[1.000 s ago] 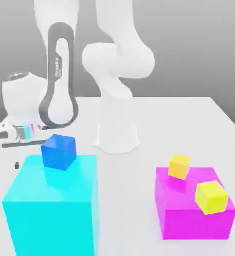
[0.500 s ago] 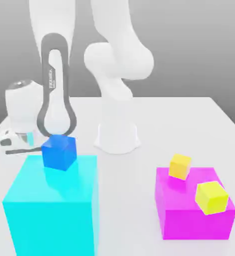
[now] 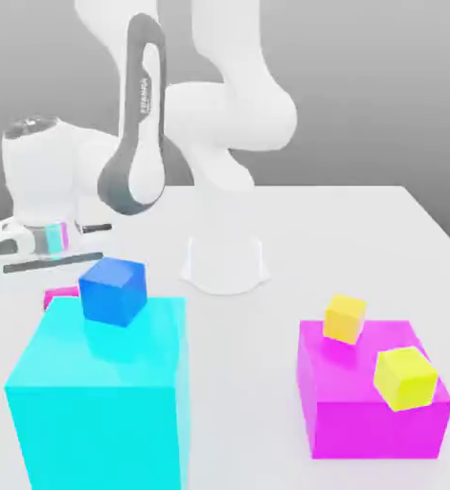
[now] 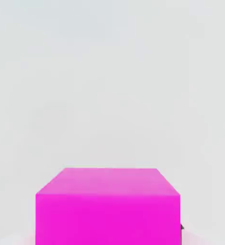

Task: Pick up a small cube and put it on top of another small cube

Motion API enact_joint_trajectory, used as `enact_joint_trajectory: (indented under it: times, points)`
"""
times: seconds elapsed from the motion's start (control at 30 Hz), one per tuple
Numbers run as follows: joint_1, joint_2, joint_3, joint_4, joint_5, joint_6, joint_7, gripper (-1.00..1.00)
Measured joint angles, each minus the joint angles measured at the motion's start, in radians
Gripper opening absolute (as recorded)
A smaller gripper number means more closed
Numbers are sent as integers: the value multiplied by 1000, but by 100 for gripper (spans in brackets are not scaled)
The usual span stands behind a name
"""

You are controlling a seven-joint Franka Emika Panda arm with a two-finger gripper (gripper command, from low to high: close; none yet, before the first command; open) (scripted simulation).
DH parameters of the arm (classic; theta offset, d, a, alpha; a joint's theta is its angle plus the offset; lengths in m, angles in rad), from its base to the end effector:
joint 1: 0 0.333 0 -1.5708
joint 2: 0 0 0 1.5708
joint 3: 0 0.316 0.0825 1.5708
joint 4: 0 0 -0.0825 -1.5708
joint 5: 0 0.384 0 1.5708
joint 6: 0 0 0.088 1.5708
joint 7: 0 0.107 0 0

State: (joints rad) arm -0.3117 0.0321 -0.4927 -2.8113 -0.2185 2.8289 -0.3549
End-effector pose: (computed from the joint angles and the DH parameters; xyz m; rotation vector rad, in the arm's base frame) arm 0.2632 -0.2604 0.1960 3.0570 -0.3701 -0.0841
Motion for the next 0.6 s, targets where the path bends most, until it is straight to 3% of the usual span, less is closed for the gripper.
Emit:
enact_joint_trajectory:
  times: [0.6]
  points:
    - [90,303,71,457,-542,-127,-707,-100]
